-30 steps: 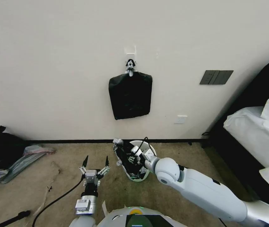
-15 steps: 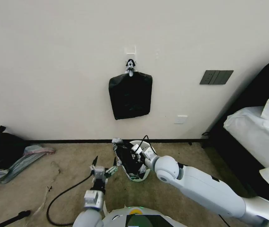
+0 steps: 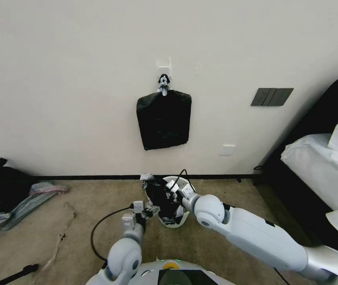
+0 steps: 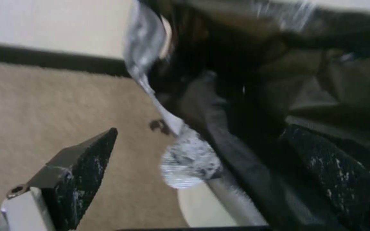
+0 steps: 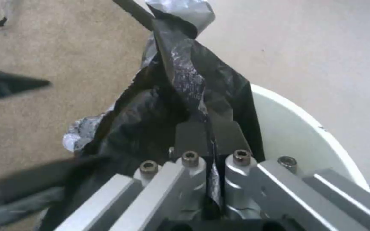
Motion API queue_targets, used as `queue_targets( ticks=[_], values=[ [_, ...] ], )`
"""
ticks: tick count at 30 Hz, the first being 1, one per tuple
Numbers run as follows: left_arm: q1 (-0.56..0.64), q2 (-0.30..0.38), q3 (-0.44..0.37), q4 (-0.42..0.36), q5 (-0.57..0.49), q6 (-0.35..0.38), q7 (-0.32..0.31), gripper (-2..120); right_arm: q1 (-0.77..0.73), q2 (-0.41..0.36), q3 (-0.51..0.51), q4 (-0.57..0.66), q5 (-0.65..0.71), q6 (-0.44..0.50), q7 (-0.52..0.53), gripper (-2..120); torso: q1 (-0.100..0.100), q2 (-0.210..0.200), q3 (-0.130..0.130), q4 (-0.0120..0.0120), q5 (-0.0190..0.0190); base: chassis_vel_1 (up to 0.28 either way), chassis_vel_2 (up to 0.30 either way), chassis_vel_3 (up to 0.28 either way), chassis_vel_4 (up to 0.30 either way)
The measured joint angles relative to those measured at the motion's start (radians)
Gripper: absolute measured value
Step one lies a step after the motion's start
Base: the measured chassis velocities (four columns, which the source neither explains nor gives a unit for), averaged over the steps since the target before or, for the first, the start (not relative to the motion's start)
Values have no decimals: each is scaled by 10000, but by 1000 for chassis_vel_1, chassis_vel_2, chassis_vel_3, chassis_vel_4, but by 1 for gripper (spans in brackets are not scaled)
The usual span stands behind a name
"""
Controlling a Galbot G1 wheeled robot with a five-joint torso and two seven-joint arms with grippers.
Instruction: Place a trash bag onto the trash bin.
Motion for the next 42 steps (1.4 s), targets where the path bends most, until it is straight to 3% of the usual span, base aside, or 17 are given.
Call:
queue_targets(
  ticks=[8, 13, 16, 23, 34, 42],
  values=[
    [-1227, -410, 319, 652, -925, 149, -636, 100, -74, -151, 154, -1, 37, 2, 5, 0, 0, 0, 0, -2, 2, 0, 0, 0, 0],
    [-1835, -614, 344, 865, -1930, 756, -1551, 100, -131, -213, 209, 12, 44, 2, 6, 0, 0, 0, 0, 0, 1, 0, 0, 0, 0],
    [-2264, -842, 499, 1060, -2420, 1318, -2524, 100, -97, -227, 230, 13, 73, 2, 6, 0, 0, 0, 0, -1, 1, 0, 0, 0, 0],
    [-2806, -1022, 717, 1405, -3260, 1837, -3732, 100, -96, -224, 243, 5, 104, 3, 15, 0, -1, 0, 0, -1, 1, 0, 0, 0, 0],
    [-3335, -1281, 649, 2157, -4171, 1817, -4059, 97, -232, -321, 391, -7, 129, 5, 36, 0, 0, 0, 0, -1, 0, 0, 0, 0, 0],
    [-3445, -1343, 888, 2249, -4172, 1794, -4357, 71, -303, -352, 461, 33, 156, 8, 59, 0, -1, 0, -1, -1, 0, 0, 0, 0, 0]
  ],
)
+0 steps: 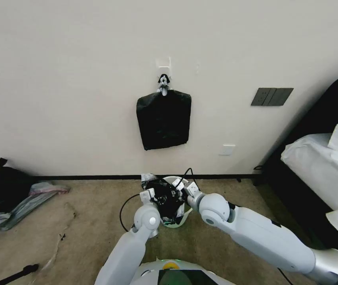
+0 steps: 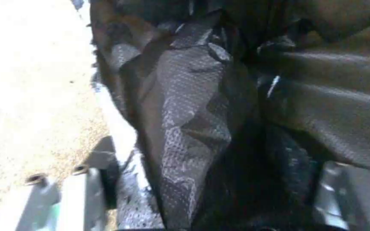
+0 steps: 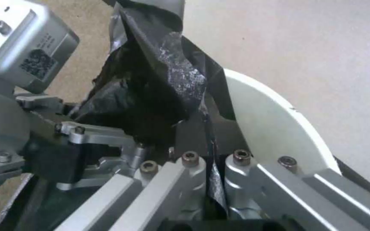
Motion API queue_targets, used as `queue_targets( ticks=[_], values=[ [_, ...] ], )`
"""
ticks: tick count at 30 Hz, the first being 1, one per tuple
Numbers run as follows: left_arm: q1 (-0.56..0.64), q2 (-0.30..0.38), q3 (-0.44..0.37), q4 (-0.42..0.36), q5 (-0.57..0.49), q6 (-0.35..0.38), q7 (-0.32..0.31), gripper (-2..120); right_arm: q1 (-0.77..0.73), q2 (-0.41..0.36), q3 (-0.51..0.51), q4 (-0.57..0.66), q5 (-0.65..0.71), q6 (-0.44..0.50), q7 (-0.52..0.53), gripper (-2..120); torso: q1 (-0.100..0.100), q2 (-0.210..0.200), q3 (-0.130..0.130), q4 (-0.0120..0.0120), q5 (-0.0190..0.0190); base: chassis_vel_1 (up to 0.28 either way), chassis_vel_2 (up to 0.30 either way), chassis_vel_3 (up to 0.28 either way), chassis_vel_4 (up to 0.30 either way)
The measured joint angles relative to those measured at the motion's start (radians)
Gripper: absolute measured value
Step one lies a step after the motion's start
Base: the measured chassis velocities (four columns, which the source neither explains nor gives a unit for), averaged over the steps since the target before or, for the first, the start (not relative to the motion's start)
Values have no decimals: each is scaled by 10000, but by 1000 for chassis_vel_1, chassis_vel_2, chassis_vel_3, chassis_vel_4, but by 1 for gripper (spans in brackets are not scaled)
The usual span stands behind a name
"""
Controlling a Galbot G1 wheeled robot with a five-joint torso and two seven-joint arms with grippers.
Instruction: Place a trash bag onto the trash bin.
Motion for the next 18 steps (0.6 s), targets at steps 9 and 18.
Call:
queue_targets(
  ticks=[9, 18],
  values=[
    [-59, -185, 83, 61, -86, -86, -636, 33, -193, -35, 117, 29, -1, 6, 12, 0, 0, 0, 0, 0, 0, 0, 0, 0, 0],
    [163, -8, -137, -159, -87, -289, -562, 3, -352, -31, 284, 69, -39, 9, 18, 0, 0, 0, 0, 0, -1, 0, 0, 0, 0]
  ],
)
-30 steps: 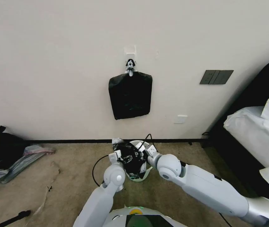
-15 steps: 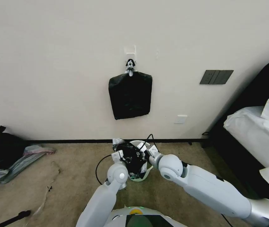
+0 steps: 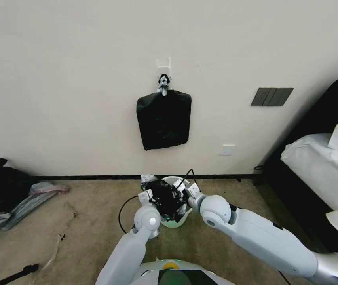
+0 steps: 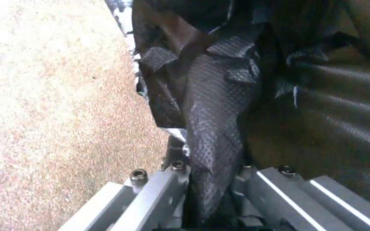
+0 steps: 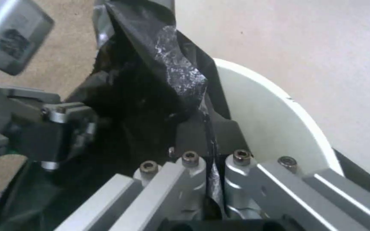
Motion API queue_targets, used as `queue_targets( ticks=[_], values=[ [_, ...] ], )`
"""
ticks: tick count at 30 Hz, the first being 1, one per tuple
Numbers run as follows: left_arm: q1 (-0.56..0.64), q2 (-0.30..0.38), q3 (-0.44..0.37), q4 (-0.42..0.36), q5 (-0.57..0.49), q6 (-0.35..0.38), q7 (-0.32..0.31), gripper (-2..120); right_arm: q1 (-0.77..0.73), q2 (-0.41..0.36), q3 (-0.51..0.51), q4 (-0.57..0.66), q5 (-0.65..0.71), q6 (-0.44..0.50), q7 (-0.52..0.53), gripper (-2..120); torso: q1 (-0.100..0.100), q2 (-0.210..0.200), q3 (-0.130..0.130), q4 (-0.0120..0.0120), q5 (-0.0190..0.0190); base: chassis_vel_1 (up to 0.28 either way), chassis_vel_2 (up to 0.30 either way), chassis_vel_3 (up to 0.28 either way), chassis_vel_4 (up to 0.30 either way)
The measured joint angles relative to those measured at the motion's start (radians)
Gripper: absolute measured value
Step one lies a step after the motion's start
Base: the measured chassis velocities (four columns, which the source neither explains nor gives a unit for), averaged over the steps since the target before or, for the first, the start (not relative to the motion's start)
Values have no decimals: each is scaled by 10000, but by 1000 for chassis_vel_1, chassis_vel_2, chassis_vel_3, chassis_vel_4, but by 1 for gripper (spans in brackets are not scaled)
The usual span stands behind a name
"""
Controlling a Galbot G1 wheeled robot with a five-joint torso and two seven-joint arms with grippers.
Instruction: Place a trash bag onto the trash bin.
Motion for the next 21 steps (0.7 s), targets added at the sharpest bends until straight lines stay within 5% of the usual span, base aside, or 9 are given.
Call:
queue_targets(
  ticks=[21],
  values=[
    [1221, 894, -860, -1788, 62, -834, 1256, 1, -766, -185, 2223, 1168, 887, 17, 578, 0, 0, 0, 0, 2, 2, 0, 0, 0, 0]
  ],
)
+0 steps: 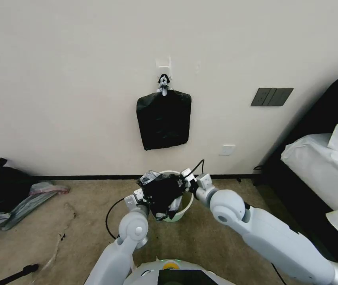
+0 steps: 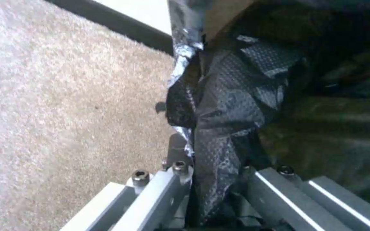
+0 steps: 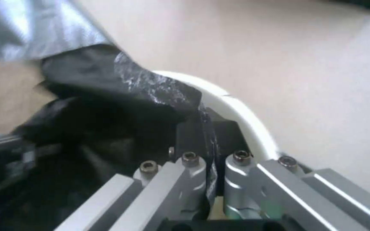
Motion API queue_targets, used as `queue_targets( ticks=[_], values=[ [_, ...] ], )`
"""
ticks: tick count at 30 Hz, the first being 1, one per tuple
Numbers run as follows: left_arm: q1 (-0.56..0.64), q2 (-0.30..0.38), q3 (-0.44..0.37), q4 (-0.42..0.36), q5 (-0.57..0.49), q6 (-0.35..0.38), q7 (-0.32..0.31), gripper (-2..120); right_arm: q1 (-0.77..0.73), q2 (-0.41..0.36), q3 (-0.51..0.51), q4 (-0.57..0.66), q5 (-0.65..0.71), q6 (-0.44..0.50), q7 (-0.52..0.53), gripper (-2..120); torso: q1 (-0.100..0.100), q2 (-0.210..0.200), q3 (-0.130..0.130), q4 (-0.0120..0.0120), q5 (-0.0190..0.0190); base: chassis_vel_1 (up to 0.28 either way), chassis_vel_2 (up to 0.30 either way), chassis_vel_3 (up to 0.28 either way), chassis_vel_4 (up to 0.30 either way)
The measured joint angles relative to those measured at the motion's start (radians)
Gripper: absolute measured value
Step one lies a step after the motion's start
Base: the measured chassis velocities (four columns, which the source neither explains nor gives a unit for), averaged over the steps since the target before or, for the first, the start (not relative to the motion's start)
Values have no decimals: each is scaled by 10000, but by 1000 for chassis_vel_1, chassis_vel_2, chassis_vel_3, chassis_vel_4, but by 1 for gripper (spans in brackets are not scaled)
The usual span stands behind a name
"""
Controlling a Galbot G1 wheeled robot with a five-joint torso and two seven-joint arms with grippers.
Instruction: Place a trash bag onto the trash bin.
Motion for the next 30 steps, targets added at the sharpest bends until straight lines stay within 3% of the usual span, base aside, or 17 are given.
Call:
queue_targets(
  ticks=[11, 19, 25, 30],
  values=[
    [614, 698, -820, -843, -258, -49, 376, 1, -1384, -1392, 1911, 180, 73, 2, 87, 0, 0, 0, 0, -3, -1, 0, 0, 0, 0],
    [739, 1012, -1137, -1140, -451, -53, 486, 1, -2121, -1281, 1959, 351, -360, 223, -197, 0, 0, 1, 0, -1, 0, 0, 0, 0, 0],
    [961, 1099, -1169, -1403, -435, 74, 574, 1, -2179, -1339, 1643, 592, -1504, 738, -853, 19, 0, 0, 0, 0, 0, 0, 0, 0, 0],
    [1048, 1275, -1351, -1574, -501, 181, 617, 1, -2573, -1981, 1868, 1002, -3423, 1404, -1644, 39, 0, 0, 0, -2, -2, 0, 0, 0, 0]
  ],
)
